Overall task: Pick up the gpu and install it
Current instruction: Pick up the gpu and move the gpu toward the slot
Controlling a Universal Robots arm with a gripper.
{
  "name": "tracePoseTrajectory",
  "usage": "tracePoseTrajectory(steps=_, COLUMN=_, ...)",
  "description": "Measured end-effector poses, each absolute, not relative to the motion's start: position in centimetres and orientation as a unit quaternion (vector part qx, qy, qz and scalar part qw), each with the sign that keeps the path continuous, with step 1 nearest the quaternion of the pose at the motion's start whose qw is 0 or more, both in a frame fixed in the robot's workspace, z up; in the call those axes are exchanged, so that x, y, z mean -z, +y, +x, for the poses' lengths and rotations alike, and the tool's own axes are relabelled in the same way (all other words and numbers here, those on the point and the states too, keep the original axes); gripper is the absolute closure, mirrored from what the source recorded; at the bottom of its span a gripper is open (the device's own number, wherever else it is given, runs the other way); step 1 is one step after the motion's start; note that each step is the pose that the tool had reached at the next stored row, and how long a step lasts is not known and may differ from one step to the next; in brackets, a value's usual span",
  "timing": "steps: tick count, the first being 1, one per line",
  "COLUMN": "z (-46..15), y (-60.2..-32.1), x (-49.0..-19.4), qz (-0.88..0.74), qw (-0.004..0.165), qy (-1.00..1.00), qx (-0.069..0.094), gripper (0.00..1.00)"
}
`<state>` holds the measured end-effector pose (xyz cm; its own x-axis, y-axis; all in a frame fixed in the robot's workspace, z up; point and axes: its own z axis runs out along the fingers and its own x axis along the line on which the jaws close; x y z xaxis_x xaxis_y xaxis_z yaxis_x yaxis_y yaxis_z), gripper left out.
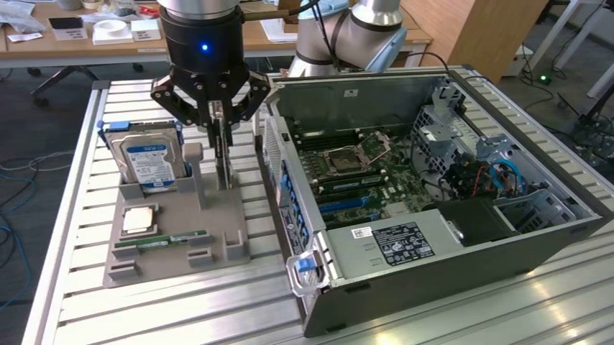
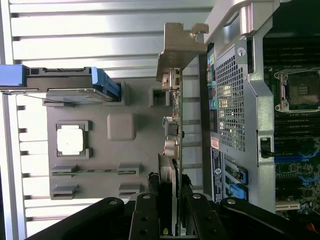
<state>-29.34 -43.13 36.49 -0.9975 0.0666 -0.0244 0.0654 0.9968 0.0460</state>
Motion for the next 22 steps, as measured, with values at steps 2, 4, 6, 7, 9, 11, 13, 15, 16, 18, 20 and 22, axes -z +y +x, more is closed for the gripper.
tracePoseTrajectory(steps=2, z=-29.34, y=-43.13, x=-36.49, qz=0.033, qw=0.013, qy=0.999, qx=-0.023, gripper=0.73)
tracePoseTrajectory(steps=4, z=-29.34, y=-43.13, x=-36.51, qz=0.033, qw=0.013, qy=0.999, qx=-0.023, gripper=0.73)
tracePoseTrajectory(steps=6, z=-29.34, y=-43.13, x=-36.51, qz=0.033, qw=0.013, qy=0.999, qx=-0.023, gripper=0.73)
tracePoseTrajectory(steps=7, z=-29.34, y=-43.13, x=-36.51, qz=0.033, qw=0.013, qy=0.999, qx=-0.023, gripper=0.73)
tracePoseTrajectory(steps=9, z=-29.34, y=-43.13, x=-36.5, qz=0.033, qw=0.013, qy=0.999, qx=-0.023, gripper=0.73)
tracePoseTrajectory(steps=11, z=-29.34, y=-43.13, x=-36.51, qz=0.033, qw=0.013, qy=0.999, qx=-0.023, gripper=0.73)
tracePoseTrajectory(steps=13, z=-29.34, y=-43.13, x=-36.51, qz=0.033, qw=0.013, qy=0.999, qx=-0.023, gripper=0.73)
tracePoseTrajectory(steps=15, z=-29.34, y=-43.13, x=-36.53, qz=0.033, qw=0.013, qy=0.999, qx=-0.023, gripper=0.73)
tracePoseTrajectory(steps=16, z=-29.34, y=-43.13, x=-36.6, qz=0.033, qw=0.013, qy=0.999, qx=-0.022, gripper=0.73)
tracePoseTrajectory(steps=18, z=-29.34, y=-43.13, x=-36.8, qz=0.033, qw=0.013, qy=0.999, qx=-0.023, gripper=0.73)
tracePoseTrajectory(steps=20, z=-29.34, y=-43.13, x=-36.95, qz=0.033, qw=0.013, qy=0.999, qx=-0.023, gripper=0.73)
tracePoseTrajectory(steps=22, z=-29.34, y=-43.13, x=-37.11, qz=0.033, qw=0.013, qy=0.999, qx=-0.023, gripper=0.73)
